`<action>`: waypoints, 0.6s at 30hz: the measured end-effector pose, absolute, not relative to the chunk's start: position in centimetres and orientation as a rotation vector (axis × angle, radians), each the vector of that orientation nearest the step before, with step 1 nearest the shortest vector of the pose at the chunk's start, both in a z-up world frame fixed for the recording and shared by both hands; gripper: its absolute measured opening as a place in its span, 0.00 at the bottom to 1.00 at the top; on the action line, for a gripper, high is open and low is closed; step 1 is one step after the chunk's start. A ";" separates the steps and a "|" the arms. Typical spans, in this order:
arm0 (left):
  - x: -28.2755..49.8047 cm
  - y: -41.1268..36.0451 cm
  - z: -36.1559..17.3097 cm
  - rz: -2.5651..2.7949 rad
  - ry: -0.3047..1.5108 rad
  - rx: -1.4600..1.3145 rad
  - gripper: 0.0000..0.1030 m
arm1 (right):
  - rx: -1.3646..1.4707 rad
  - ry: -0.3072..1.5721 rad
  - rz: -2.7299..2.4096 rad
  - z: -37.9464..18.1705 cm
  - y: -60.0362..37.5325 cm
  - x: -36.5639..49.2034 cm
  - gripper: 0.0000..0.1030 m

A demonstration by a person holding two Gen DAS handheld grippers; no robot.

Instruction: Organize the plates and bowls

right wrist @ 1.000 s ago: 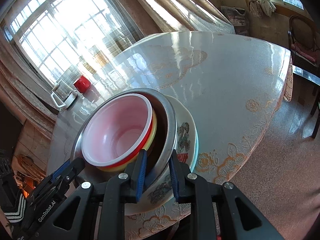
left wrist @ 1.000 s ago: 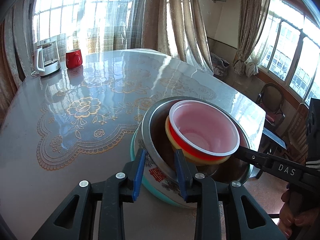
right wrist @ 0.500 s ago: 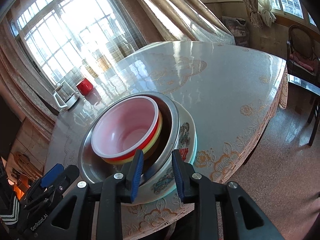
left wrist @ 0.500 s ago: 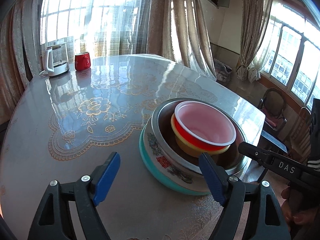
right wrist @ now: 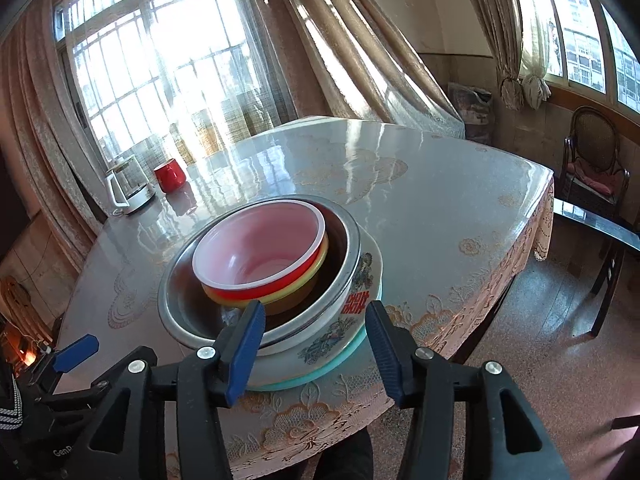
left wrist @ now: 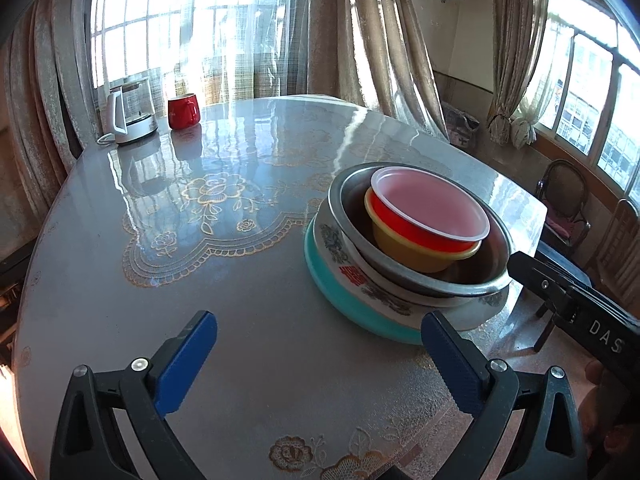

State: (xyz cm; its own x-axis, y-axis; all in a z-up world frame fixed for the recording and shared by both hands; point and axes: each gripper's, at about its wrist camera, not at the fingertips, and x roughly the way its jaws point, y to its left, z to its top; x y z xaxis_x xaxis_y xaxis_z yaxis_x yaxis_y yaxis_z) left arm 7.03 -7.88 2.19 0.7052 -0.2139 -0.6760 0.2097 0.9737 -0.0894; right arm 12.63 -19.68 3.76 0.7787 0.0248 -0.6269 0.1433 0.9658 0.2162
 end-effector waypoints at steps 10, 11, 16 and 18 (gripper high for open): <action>4.5 -7.3 1.6 -0.238 0.743 0.022 1.00 | 0.207 0.664 -0.118 2.8 -19.2 10.6 0.65; 4.4 -7.2 1.5 -0.234 0.743 0.025 1.00 | 0.191 0.660 -0.122 2.6 -19.0 10.2 0.66; 4.0 -6.7 1.4 -0.222 0.734 0.035 1.00 | 0.190 0.666 -0.116 2.0 -18.6 9.2 0.66; 3.6 -6.7 1.3 -0.219 0.724 0.046 1.00 | 0.195 0.671 -0.114 1.7 -18.5 8.8 0.66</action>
